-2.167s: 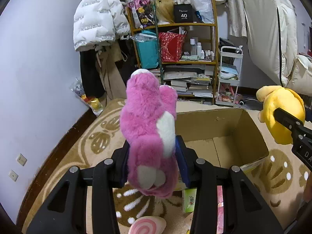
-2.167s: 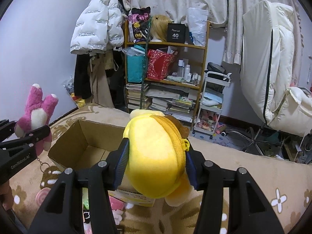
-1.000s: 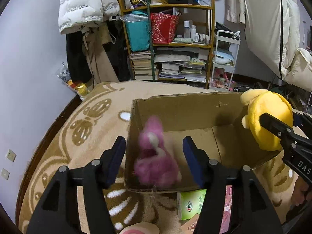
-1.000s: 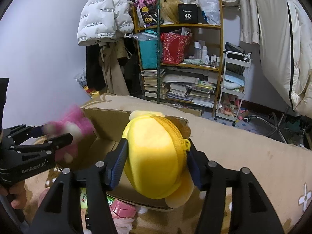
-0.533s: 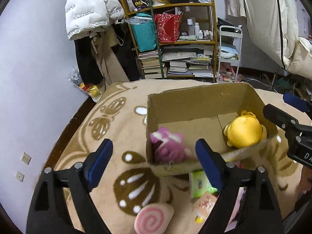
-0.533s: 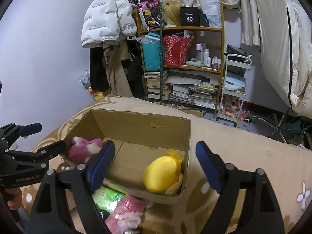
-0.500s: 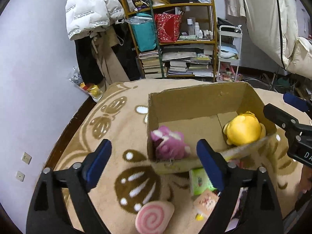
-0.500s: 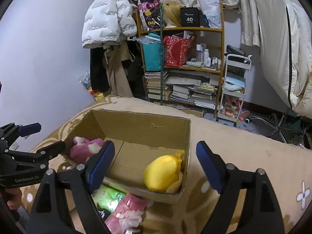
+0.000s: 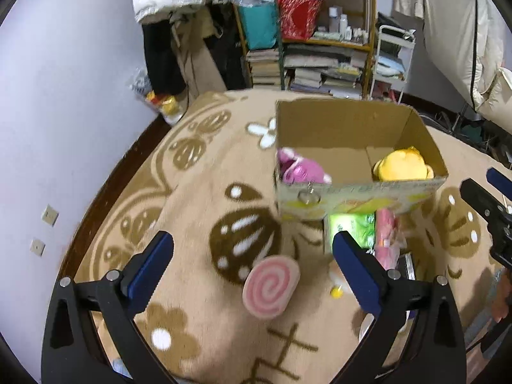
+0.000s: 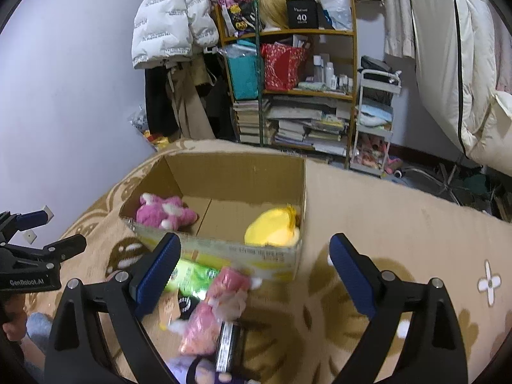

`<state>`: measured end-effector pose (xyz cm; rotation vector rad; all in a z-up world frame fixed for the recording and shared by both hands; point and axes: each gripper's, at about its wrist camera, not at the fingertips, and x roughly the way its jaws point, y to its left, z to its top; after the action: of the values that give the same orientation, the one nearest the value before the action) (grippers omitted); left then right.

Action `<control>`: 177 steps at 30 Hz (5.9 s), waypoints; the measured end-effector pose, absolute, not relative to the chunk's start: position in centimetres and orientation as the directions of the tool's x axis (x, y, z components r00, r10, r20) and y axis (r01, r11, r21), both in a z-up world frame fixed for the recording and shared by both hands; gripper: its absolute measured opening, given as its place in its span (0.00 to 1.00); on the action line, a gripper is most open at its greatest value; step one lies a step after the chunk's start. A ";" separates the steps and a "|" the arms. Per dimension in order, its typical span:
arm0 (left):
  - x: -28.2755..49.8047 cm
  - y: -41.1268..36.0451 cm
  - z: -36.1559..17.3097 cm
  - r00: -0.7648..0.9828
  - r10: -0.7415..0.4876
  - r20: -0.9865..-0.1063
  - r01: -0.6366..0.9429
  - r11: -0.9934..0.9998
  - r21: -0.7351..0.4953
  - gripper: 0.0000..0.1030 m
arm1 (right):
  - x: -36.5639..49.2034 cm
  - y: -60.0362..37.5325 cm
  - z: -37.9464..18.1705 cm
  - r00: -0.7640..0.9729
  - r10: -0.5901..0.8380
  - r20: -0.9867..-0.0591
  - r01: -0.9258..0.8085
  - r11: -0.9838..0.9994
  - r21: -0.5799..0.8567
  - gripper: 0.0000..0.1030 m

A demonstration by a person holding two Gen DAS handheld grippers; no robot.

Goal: Organize soft objects
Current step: 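Grasp swirl cushion with left tool while right tool grasps black mask pack, then carry swirl cushion and black mask pack over the box with both tools, then release cushion and mask pack into the box, open both tools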

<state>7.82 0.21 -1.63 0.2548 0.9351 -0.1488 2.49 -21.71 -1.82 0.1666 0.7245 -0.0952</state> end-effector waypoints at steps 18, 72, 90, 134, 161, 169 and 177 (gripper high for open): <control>9.1 1.3 -6.6 0.413 0.065 -0.908 0.216 0.962 0.167 0.96 | 0.3 -20.9 -5.1 0.641 -0.011 -0.768 0.150 0.982 0.111 0.95; 11.1 -1.0 -14.4 0.212 0.070 -0.975 0.280 0.951 0.129 0.41 | 3.6 -19.1 -12.3 0.413 0.110 -0.904 0.097 0.982 0.164 0.19; 7.1 -1.6 -4.3 0.612 -0.055 -0.789 0.259 0.956 0.135 0.36 | 1.6 -21.9 -5.2 0.701 0.028 -0.713 0.148 0.972 0.184 0.19; 12.3 -6.0 0.0 0.785 -0.237 -0.572 0.335 0.940 0.070 0.37 | 7.9 -22.8 -1.4 0.869 -0.011 -0.495 0.075 0.991 0.109 0.19; 13.3 -8.3 -3.7 0.724 -0.220 -0.654 0.370 0.924 0.099 0.62 | 8.6 -23.3 -4.2 0.811 0.082 -0.579 0.046 0.978 0.202 0.21; 14.0 -7.4 -4.4 0.696 -0.179 -0.696 0.339 0.936 0.098 0.63 | 8.2 -23.9 -4.2 0.811 0.076 -0.580 0.067 0.973 0.222 0.38; 14.0 -6.2 -4.2 0.662 -0.163 -0.732 0.317 0.945 0.077 0.69 | 7.3 -23.9 -3.7 0.805 0.072 -0.590 0.079 0.971 0.226 0.57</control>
<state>14.04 -6.23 -4.17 0.2046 0.8039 -0.2732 7.34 -23.87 -3.74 0.2462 0.6376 -0.0042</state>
